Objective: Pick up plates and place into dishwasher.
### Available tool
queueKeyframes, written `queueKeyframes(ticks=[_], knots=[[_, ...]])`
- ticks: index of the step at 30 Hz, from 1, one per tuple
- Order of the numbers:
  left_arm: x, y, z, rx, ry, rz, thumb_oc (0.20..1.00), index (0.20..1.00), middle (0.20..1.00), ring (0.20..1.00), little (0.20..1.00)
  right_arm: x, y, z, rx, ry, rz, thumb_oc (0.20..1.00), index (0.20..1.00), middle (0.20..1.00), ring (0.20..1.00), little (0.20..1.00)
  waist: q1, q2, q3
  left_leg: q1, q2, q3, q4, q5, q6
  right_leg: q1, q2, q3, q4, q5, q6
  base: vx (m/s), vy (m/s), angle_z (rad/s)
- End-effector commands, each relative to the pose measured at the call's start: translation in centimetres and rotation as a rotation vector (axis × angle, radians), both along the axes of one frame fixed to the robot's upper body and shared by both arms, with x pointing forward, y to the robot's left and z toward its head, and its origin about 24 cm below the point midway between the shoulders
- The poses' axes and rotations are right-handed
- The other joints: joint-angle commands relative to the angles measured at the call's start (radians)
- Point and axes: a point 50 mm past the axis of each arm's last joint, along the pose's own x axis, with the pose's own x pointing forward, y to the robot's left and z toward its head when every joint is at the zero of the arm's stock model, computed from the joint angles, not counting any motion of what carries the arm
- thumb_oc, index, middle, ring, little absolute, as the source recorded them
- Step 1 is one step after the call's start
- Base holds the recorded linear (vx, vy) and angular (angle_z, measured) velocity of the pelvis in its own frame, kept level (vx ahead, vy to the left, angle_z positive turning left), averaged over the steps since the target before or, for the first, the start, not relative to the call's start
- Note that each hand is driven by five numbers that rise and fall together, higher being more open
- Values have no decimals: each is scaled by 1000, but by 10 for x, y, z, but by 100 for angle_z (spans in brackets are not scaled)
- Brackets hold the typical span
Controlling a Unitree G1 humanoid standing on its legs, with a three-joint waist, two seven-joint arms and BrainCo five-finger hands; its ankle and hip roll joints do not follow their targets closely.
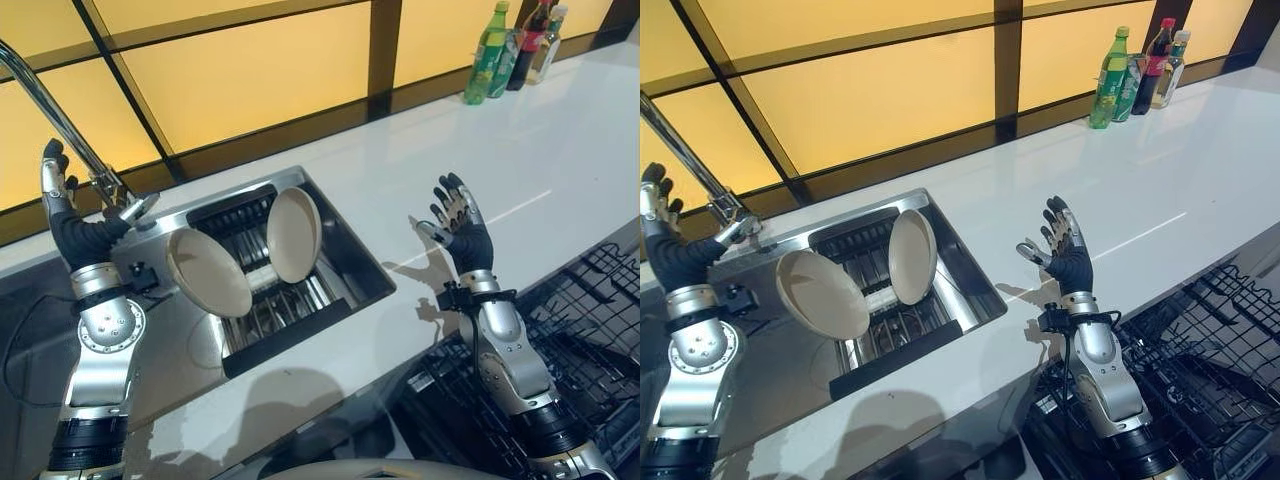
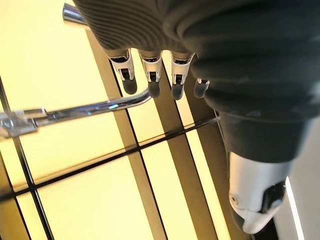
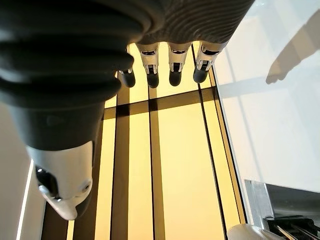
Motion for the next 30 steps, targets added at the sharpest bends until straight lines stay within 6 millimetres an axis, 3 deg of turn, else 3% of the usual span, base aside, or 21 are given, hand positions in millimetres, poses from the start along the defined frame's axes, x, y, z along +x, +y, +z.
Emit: queueKeyframes(ticks=[1, 4, 8, 12, 24, 30], knots=[[-7, 33, 2, 241, 130, 119, 1000, 1000, 1000, 1000, 1000, -8, -4, 22, 12, -102, 23, 1000, 1000, 1000, 1000, 1000, 18, -71, -55, -152, -36, -53, 141, -16, -38, 0, -72, 20, 22, -44, 67, -16, 1, -3], [-16, 44, -7, 355, 236, 157, 1000, 1000, 1000, 1000, 1000, -9, -5, 20, 10, -91, 20, 1000, 1000, 1000, 1000, 1000, 34, -68, -42, -163, -42, -104, 169, -28, -29, -4, -76, 35, 27, -42, 67, 24, 58, -13], [-25, 66, -10, 480, 323, 271, 1000, 1000, 1000, 1000, 1000, -10, -5, 16, -18, -82, 39, 1000, 1000, 1000, 1000, 1000, 23, -51, -48, -125, -20, -63, 89, -10, -30, -4, -78, 29, 30, -51, 73, 48, 140, -15], [-24, 85, -13, 714, 451, 362, 1000, 1000, 1000, 1000, 1000, -7, -12, 18, -21, -79, 20, 1000, 1000, 1000, 1000, 1000, 11, -43, -64, -102, -22, -52, 46, -2, -31, -10, -91, 23, 30, -53, 85, 100, 137, 2], [-35, 92, -25, 1147, 552, 370, 1000, 1000, 1000, 1000, 1000, -9, -18, 10, -50, -16, 36, 1000, 1000, 1000, 1000, 1000, 5, -38, -78, -61, -34, -26, 14, -20, -17, -20, -113, 8, 28, -43, 109, 110, 104, 1], [-34, 81, -31, 1330, 515, 296, 1000, 1000, 1000, 1000, 1000, -10, -21, 6, -61, 8, 39, 1000, 1000, 1000, 1000, 1000, -2, -38, -68, -55, -37, -17, 18, -30, -11, -28, -120, 6, 40, -41, 117, 99, 67, 1]])
